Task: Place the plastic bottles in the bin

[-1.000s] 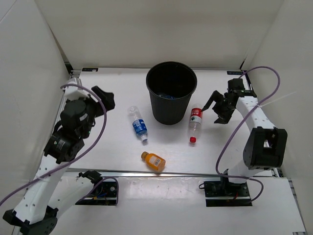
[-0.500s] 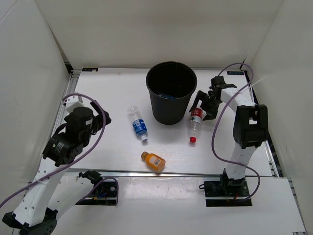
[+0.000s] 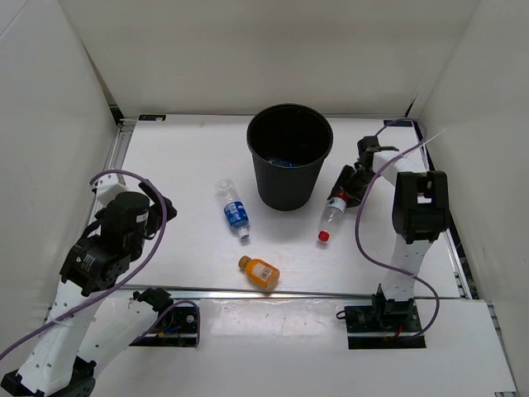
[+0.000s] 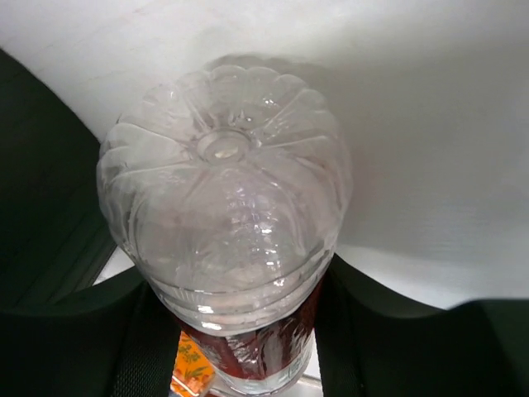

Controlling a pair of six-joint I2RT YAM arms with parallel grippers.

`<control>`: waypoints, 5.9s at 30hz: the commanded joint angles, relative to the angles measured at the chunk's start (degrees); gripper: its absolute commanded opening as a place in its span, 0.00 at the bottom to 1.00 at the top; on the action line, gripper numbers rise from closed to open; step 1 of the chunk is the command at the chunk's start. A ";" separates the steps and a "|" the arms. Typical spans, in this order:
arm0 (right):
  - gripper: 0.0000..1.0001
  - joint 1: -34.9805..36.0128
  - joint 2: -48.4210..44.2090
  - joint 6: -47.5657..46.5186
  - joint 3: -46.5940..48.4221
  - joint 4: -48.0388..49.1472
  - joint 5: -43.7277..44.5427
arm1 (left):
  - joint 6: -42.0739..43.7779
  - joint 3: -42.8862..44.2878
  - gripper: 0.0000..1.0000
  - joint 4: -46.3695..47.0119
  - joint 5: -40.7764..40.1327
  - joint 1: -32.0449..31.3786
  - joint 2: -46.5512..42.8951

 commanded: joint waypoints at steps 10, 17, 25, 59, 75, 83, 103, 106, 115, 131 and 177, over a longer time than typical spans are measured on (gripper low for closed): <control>0.34 -5.95 -23.18 0.87 18.97 -16.60 12.28 | 1.74 -2.17 1.00 2.45 -1.31 -0.07 -2.06; 0.33 -6.75 -28.57 5.78 37.55 -11.70 11.24 | 3.77 -3.84 1.00 3.78 -0.61 -0.07 0.30; 0.39 6.42 -16.89 7.80 51.79 -1.32 11.14 | 4.29 -5.77 1.00 5.01 1.94 -0.07 2.86; 0.99 13.81 -32.08 -6.61 32.91 -0.60 18.43 | 19.15 -2.17 1.00 36.46 54.39 14.69 43.72; 0.99 13.81 -31.55 -7.14 31.68 -1.13 21.06 | 15.73 -0.41 1.00 39.90 57.40 14.08 60.76; 0.99 13.81 -32.08 -7.75 31.15 -1.13 22.30 | 15.02 1.70 0.85 39.90 61.61 14.69 67.80; 0.99 13.81 -29.71 -3.10 30.80 -2.19 19.40 | 17.21 9.67 0.20 30.76 47.65 21.64 39.51; 0.99 13.81 -30.23 -3.10 30.18 -2.19 19.40 | 17.74 24.78 0.20 30.23 48.86 21.64 42.39; 0.99 13.81 -34.98 -5.12 25.79 -2.19 25.37 | 17.82 63.39 0.25 30.23 52.39 11.36 63.47; 0.99 13.81 -44.47 -12.76 21.40 -2.19 28.55 | 23.98 70.00 0.70 30.23 47.82 -0.69 75.55; 0.99 61.62 -0.71 -27.80 13.22 -18.53 1.46 | -1.15 2.67 1.00 -5.36 3.00 2.48 -2.76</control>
